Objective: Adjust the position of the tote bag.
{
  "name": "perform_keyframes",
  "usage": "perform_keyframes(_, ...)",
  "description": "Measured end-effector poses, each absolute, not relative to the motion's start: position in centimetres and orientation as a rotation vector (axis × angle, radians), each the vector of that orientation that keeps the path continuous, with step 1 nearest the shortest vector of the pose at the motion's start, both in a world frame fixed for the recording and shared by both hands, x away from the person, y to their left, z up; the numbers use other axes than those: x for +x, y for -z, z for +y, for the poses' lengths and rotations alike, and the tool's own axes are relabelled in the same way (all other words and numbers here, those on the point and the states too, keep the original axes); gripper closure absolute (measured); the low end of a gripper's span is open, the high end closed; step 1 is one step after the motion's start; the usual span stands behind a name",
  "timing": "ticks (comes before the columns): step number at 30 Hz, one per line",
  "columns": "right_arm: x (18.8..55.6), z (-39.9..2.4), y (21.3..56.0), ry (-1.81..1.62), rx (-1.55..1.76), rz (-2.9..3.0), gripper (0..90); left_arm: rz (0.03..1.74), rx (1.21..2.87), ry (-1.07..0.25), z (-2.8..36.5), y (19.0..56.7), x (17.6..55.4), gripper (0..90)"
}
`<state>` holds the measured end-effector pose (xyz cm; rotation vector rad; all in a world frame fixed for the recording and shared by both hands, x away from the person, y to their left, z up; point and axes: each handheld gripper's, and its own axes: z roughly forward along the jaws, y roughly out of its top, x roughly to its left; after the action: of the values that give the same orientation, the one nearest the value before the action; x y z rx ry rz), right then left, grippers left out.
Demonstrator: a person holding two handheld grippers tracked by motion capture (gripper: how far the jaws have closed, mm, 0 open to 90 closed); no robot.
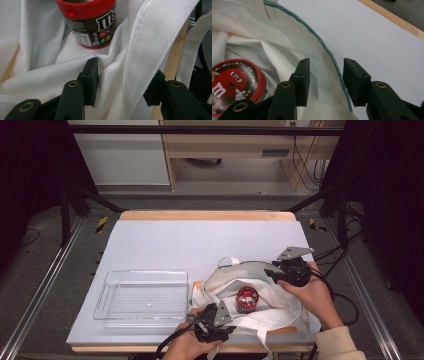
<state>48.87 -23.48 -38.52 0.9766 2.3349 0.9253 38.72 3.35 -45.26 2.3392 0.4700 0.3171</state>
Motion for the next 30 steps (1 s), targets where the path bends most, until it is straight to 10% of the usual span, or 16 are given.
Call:
perform_keyframes(12,48.9,-23.6,38.8,-0.88,0.953,2.343,86.0,0.524,2.331,-0.339,3.4,45.4,38.7,75.6)
perform_keyframes(30,51.4,-24.7,40.0,-0.832,1.096,2.29,87.7,0.422,2.374,-0.404,3.7,45.0,36.9,85.0)
